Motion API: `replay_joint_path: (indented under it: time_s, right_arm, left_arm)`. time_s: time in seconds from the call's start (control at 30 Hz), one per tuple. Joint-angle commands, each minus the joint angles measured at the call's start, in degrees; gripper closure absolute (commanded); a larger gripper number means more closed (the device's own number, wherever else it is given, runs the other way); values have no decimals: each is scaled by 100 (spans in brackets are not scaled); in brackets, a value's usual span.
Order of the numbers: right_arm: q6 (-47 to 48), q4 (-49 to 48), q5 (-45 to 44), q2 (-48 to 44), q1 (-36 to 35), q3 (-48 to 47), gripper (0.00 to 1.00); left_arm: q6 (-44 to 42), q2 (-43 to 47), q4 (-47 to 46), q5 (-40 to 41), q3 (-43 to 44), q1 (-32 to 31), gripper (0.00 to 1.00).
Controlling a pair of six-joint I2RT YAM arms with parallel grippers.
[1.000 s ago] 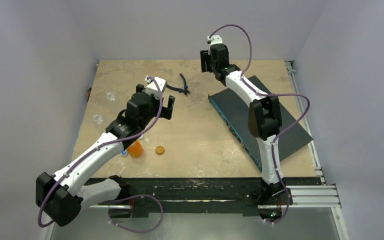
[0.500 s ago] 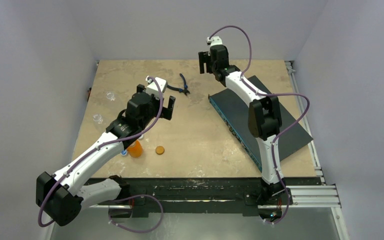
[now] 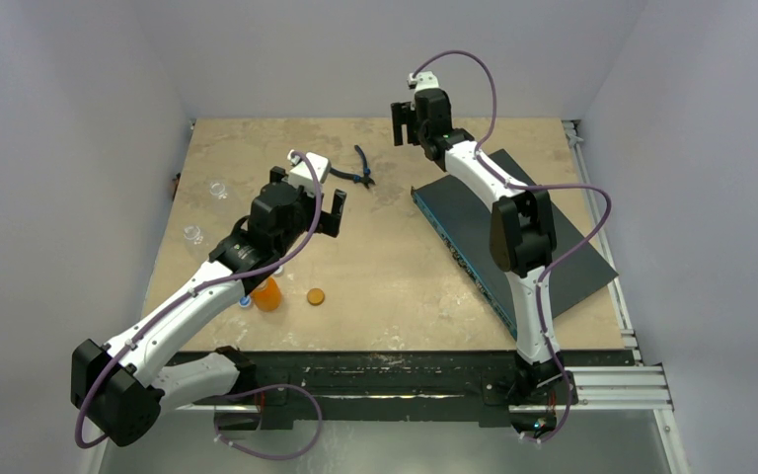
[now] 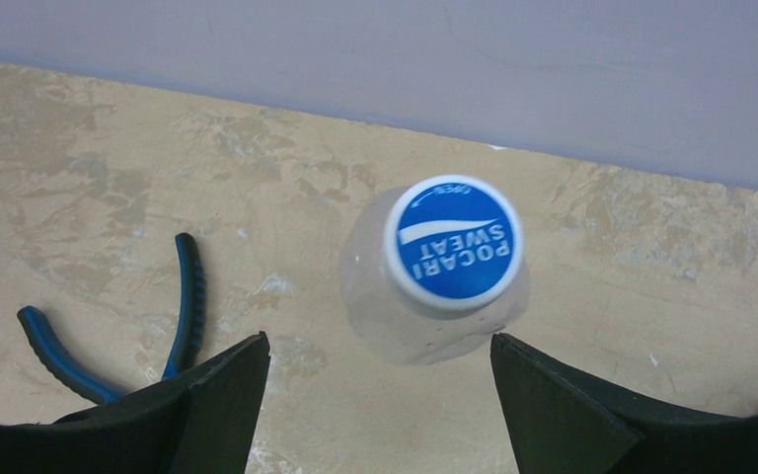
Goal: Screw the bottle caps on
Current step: Place the plastic bottle at the center of the board.
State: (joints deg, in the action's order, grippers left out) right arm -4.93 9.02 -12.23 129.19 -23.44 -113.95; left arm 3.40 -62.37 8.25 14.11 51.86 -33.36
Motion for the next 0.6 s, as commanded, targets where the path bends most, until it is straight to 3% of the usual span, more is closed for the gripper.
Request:
replay_joint_path:
  time_s: [0.0, 0.23, 0.57]
  right_arm:
    - [-87, -11, 91, -278, 24, 2, 13]
    - [-449, 413, -66, -951, 16, 294, 1]
    - [-1327, 1069, 501, -2403, -221, 1758, 1]
  left_arm:
    - [-34, 47, -76, 64, 38, 57, 0]
    - [294, 111, 364, 621, 281, 63, 0]
    - [1396, 283, 2377, 2107, 954, 106, 0]
